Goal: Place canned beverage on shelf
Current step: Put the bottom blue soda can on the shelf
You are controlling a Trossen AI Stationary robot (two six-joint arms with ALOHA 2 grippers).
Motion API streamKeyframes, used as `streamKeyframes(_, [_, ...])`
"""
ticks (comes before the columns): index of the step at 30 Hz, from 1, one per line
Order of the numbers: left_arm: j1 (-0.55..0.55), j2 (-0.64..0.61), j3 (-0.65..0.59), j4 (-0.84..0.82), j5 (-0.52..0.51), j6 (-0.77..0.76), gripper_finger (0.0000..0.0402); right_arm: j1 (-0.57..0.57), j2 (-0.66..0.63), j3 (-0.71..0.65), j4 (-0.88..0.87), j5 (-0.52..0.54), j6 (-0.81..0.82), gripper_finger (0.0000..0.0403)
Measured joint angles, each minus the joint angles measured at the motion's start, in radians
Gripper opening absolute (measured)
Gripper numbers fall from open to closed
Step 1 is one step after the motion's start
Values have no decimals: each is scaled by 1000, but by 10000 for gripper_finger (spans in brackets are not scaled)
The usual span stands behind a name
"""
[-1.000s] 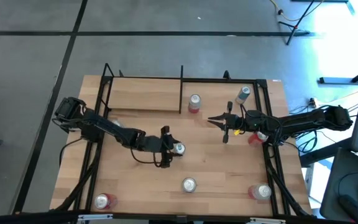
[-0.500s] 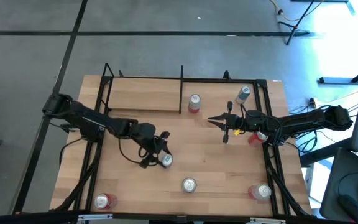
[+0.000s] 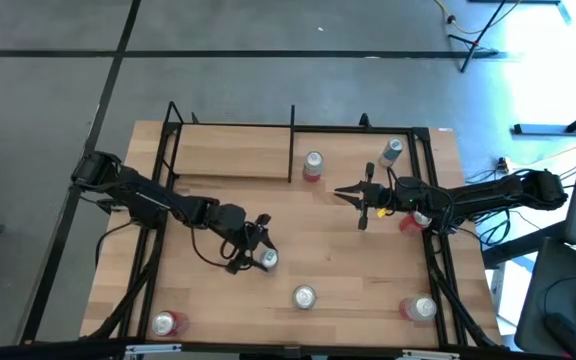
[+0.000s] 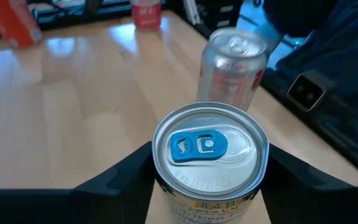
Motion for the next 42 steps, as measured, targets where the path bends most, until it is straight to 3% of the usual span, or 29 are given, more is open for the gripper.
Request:
streamKeyframes(7, [-29,-9,2,-1,-77,-14,279,0,0,0,-1,0,0,39])
streamKeyframes(17, [-38,-113,2,-60,-132,-123,288,0,0,0,-1,0,0,39])
streamKeyframes(28, [-169,-246,31,-217,-431,-330,288,0,0,0,-5,0,0,39])
streamKeyframes(34, [-316,-180,149,-356,-725,-370,289,0,0,0,-4,0,0,39])
streamKeyframes(38, [-369,-124,180,-365,-884,-394,289,0,0,0,-5,-2,0,39])
streamKeyframes(42, [-383,-77,180,-366,-975,-464,289,0,0,0,-6,-2,0,39])
